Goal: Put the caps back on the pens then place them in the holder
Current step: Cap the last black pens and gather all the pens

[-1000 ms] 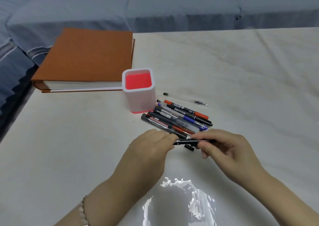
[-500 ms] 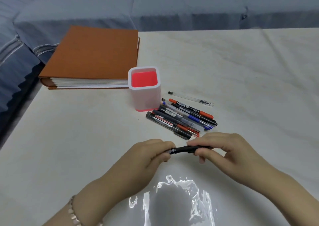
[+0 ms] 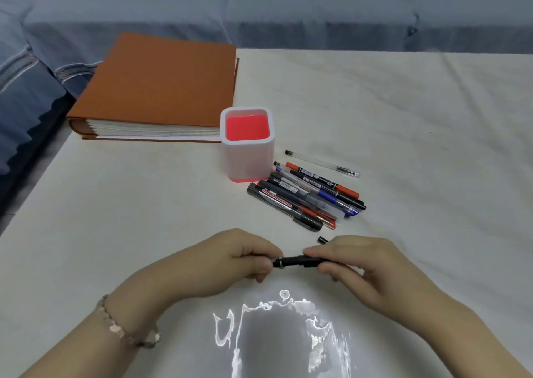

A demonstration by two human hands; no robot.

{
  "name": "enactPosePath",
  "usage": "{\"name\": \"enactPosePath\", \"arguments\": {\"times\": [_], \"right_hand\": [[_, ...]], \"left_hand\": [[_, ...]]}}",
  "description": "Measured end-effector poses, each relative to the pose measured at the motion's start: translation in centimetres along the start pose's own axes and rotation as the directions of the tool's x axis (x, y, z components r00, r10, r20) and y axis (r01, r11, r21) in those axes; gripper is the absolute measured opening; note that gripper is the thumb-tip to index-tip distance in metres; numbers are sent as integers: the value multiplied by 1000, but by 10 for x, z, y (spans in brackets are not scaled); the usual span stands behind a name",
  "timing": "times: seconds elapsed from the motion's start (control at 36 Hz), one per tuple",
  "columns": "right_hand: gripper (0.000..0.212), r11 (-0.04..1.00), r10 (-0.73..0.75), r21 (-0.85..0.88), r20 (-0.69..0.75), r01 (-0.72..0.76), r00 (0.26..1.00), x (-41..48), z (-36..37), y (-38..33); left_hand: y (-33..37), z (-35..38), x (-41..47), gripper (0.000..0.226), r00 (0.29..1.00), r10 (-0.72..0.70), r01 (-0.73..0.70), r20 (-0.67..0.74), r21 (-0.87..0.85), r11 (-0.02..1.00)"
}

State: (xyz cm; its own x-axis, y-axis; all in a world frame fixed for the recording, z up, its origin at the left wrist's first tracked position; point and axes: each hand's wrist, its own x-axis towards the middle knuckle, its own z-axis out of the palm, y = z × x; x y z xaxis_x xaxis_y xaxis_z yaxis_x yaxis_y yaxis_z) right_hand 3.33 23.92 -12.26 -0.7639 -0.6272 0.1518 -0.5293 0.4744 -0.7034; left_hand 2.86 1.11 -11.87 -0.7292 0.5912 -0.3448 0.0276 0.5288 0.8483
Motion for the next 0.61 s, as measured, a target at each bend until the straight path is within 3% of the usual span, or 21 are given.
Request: {"name": "enactPosePath", "arguments": {"times": [0.11, 0.17, 0.25, 0.33, 0.42, 0.47, 0.53, 0.61], "right_hand": [[25, 998, -49, -49, 28, 50, 998, 6, 2, -3], [25, 996, 54, 71, -9, -53, 999, 8, 5, -5], [23, 937, 237, 281, -71, -208, 969, 11, 11, -3], [25, 874, 302, 406, -21, -268, 953, 13, 12, -5], [30, 860, 294, 424, 44, -284, 955, 12, 10, -8], [25, 897, 262, 358, 38, -258, 964, 11, 9, -10], [24, 977, 158, 142, 2, -156, 987, 12, 8, -8], [25, 994, 113, -4, -3, -113, 994, 13, 8, -7]], "left_hand": [[-5, -10, -4, 28, 997, -36, 39, 61, -55, 998], [-6, -11, -6, 26, 1000, 21, -20, -6, 143, 990], [-8, -7, -8, 28, 968, 198, -98, -154, 498, 862], [-18, -4, -15, 21, 939, 305, -117, -159, 685, 719], [-24, 0, -17, 29, 916, 373, -141, -149, 750, 646], [-24, 0, -18, 27, 917, 374, -159, -139, 732, 662], [-24, 0, -18, 21, 932, 333, -170, -144, 638, 751], [-17, 1, -11, 24, 943, 274, -132, -187, 546, 827]]}}
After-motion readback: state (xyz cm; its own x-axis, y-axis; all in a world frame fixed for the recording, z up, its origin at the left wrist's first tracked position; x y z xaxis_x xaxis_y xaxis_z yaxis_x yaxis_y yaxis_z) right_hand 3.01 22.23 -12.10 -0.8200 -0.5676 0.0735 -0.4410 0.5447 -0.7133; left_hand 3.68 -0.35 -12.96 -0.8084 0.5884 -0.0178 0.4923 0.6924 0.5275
